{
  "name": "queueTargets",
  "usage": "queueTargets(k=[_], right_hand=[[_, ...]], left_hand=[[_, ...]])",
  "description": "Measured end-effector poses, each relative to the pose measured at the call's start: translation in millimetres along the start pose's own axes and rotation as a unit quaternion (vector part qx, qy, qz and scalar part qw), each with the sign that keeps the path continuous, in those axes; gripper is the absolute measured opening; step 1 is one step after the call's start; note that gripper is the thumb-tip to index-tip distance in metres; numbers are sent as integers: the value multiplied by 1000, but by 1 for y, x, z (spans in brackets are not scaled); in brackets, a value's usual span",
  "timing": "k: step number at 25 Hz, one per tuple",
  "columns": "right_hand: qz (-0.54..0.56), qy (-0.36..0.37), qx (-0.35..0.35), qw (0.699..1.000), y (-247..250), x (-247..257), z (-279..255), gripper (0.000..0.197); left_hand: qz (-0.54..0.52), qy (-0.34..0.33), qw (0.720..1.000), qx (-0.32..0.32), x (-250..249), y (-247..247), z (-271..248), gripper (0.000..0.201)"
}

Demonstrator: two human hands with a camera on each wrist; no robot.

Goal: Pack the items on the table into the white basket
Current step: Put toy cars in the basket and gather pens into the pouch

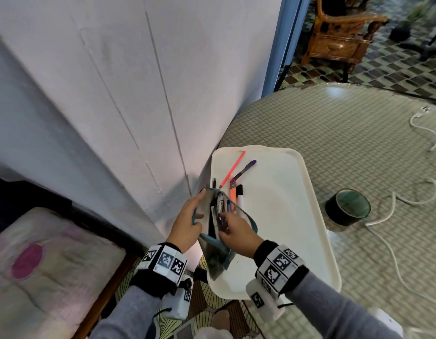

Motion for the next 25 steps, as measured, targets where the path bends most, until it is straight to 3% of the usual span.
queueTargets(k=[2,5,7,8,10,12,15,19,23,25], right_hand=[[-27,36,-10,999,14,13,3,24],[18,29,-186,982,71,13,19,20],[29,-25,-234,972,94,-12,37,14],[18,-68,-209,975,95,-31,49,10],[-26,-143,-117,982,81,-62,65,32],[-64,-171,-60,981,68,-77,72,51],[-75,-183,-66,978,66,-84,83,49],[-17,-178,-141,974,74,-73,96,38],[-51,-150,-77,984,57,-62,104,30],[-64,-144,-85,984,56,-62,103,33]], left_hand=[[0,3,1000,-9,3,0,0,87],[-2,22,1000,-18,9,1,0,87],[-13,39,999,-22,15,1,-2,86],[-17,46,998,-26,18,2,-3,85],[-21,57,998,-35,22,3,-5,85],[-23,65,997,-42,26,6,-8,82],[-34,71,995,-56,31,8,-13,75],[-43,65,995,-64,34,8,-17,74],[-46,59,995,-63,33,7,-16,75],[-44,58,995,-62,32,8,-16,75]])
Point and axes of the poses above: each hand's wrist, its own z-axis towards the middle knuckle, its own y-axis out of the back of the hand, x = y × z, the point moved 7 cm from there along z, towards the middle knuckle, and after that the axes turned 6 degrees about z, right-handed, at the moved point
